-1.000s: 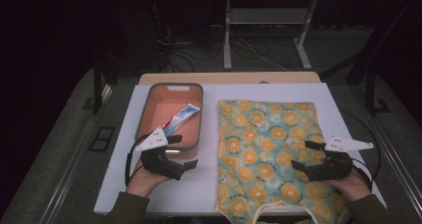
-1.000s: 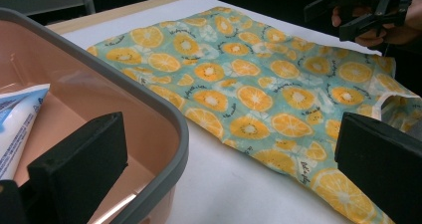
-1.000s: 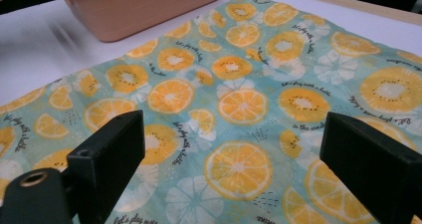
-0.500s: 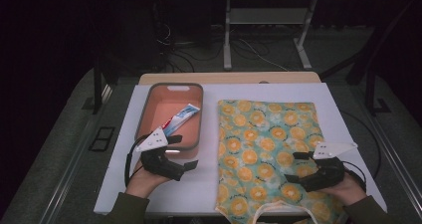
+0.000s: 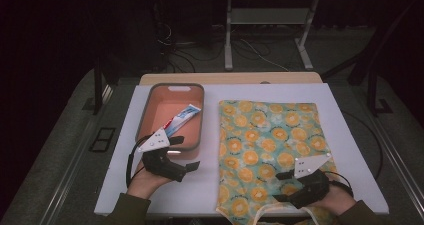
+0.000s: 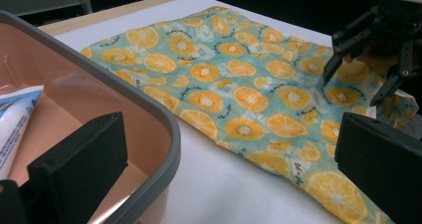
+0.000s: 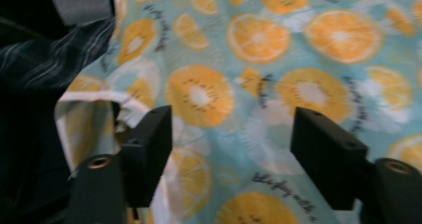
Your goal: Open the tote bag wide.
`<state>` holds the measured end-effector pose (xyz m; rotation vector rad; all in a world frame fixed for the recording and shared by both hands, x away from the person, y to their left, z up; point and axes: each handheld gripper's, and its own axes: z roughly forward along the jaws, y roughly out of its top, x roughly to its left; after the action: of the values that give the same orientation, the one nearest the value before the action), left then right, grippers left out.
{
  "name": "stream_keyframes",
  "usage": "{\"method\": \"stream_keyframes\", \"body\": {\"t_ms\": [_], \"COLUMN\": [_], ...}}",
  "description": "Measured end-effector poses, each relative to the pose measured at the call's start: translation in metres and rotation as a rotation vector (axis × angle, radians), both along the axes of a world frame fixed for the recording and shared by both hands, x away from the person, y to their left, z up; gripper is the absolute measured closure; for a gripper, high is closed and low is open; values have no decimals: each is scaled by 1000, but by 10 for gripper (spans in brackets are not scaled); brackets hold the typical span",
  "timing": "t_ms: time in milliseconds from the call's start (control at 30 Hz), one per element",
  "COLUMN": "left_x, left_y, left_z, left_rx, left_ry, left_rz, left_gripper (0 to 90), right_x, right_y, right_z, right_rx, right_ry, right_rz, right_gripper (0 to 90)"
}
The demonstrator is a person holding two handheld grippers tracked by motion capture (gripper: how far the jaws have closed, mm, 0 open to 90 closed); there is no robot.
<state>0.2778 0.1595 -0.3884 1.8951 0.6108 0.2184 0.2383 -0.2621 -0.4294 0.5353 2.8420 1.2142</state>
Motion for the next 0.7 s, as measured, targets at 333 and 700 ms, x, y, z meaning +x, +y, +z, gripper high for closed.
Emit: {"method": "stream_keyframes", "body": {"t_ms": [333,700], "left_x": [0,0], "left_y": [-1,-1], "left_z": [-1,-1], "left_rx": [0,-3], "left_ry": [3,8], "left_rz": [-4,-7], "left_gripper": [0,0], "right_x": [-7,-13], "right_y": [16,21], "right_z": [-11,-12], "right_rx": [-80,-144], "right_ry": [22,-67], "right_rz": [131,175], "right_gripper": [433,606]}}
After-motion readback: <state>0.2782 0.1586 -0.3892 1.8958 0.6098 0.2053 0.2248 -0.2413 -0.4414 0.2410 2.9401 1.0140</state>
